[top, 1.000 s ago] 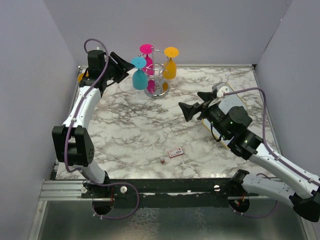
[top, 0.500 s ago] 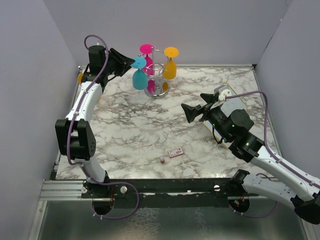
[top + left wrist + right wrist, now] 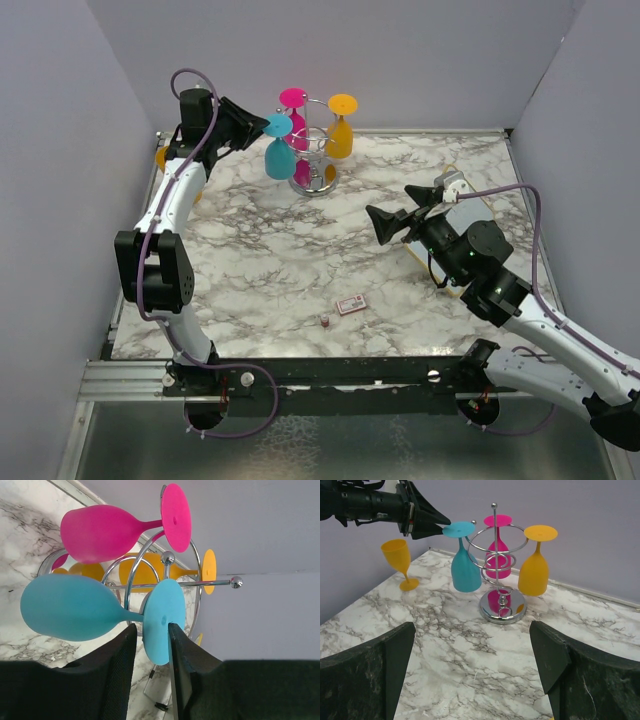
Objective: Take the wine glass off the wine glass rack
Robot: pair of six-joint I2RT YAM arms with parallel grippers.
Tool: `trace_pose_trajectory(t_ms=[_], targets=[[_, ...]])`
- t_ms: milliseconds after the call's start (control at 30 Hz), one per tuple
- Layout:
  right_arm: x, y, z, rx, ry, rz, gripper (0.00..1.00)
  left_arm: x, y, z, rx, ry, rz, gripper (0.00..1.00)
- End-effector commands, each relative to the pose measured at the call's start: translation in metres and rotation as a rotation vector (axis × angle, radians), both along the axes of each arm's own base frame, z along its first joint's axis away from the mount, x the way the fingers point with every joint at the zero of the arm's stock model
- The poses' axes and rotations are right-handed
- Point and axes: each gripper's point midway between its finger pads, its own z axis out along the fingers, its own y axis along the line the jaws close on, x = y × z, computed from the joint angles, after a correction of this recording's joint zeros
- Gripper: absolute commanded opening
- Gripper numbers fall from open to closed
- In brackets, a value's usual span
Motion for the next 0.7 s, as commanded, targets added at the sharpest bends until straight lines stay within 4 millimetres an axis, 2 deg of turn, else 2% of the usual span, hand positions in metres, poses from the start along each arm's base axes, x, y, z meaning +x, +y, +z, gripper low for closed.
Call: trace_pose_trajectory(t_ms=[0, 200, 667], targets=[[0.0018, -0.0041, 0.0069, 0.012, -0.025, -0.024, 1.00, 0.0030, 0.0016, 0.0092, -0.007, -0.026, -0.004, 0.32], [0.0030, -0.0023, 0.0042, 0.008, -0.019, -0.021, 1.00, -0.0008, 0.0029, 0.0091, -0.007, -0.038, 0.001, 0.27], [0.0016, -0.0045, 0.0079, 0.011, -0.024, -0.025, 1.00, -0.0029, 0.0039, 0.0166, -0.074, -0.041, -0.013, 0.04]])
